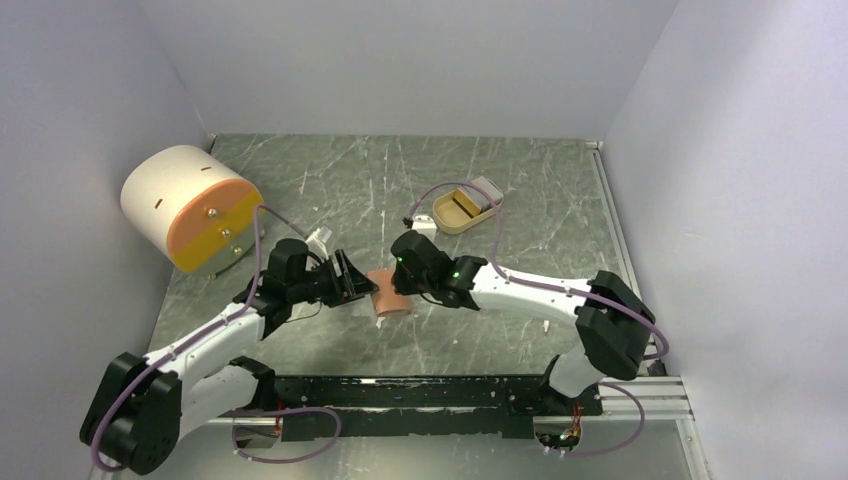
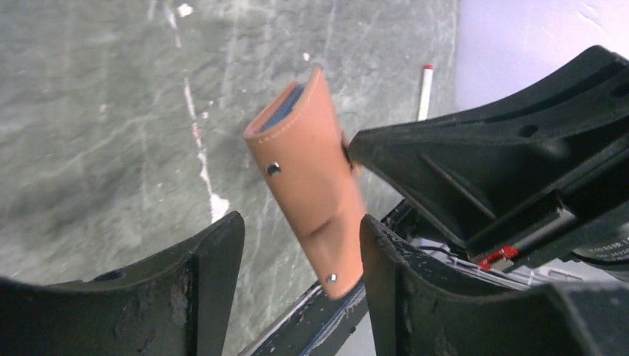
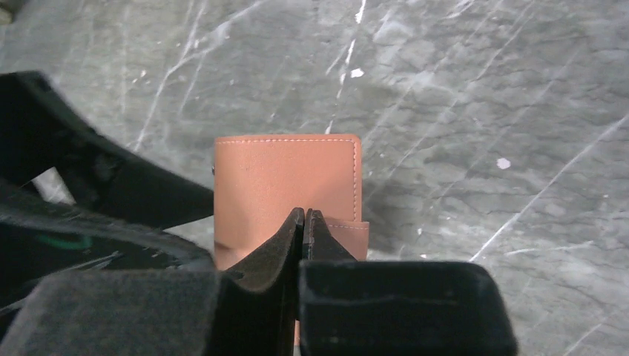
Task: Put the credit cards into the card holder
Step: Open the card holder at the center of the board.
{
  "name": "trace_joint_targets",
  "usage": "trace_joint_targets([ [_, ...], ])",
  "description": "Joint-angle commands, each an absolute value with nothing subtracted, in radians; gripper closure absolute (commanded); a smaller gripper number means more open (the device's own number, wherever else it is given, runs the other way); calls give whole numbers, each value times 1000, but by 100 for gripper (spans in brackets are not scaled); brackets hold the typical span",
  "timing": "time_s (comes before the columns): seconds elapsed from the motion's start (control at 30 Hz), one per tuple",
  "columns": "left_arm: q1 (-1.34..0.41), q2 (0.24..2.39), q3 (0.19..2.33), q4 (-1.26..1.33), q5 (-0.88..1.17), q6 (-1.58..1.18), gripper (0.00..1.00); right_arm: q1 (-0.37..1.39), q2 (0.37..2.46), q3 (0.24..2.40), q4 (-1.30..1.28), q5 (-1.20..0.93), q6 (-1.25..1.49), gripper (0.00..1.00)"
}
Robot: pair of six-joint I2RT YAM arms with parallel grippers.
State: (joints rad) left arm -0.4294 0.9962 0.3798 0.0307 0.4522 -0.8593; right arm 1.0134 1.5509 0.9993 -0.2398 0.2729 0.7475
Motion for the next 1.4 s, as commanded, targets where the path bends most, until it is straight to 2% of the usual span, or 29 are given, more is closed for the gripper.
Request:
trace_joint_targets([
  [0.0,-435,1072,369,251,597,-879,35,1009,1501,960,-155,205,776,100],
  [0.07,-439,1112,366,274,603,-877,36,1008,1478,946,-139,201,786,100],
  [0.13,-440,1142,366,284,600,-874,41,1007,1447,929,-122,200,793,100],
  [0.17,-440,1152,367,282,596,-871,51,1006,1430,926,-120,199,794,100],
  [0.2,-440,1155,369,275,584,-867,65,1003,1417,923,-122,201,794,100],
  [0.23,-440,1154,373,257,569,-861,73,996,1405,918,-127,204,794,100],
  [0.33,-440,1140,383,216,537,-838,88,963,1364,884,-120,198,792,100],
  [0.43,-440,1148,397,175,512,-822,91,899,1332,841,-104,139,793,100],
  [0.5,-440,1168,405,157,495,-821,88,863,1308,814,-88,98,793,100],
  [0.57,-440,1184,417,146,485,-817,62,846,1287,806,-80,67,788,100],
  [0.6,-439,1186,421,142,477,-814,53,844,1280,806,-83,60,788,100],
  [0.7,-440,1174,459,68,405,-801,44,843,1274,799,-67,24,803,100],
  [0.8,-440,1162,495,-2,370,-785,41,844,1290,782,-23,-38,828,100],
  [1.0,-440,1139,468,52,429,-793,37,844,1331,763,55,-103,885,100],
  [1.17,-440,1170,463,15,423,-789,39,824,1335,786,3,-89,852,100],
  [1.37,-445,1216,459,44,458,-796,41,686,1287,708,-59,-110,802,100],
])
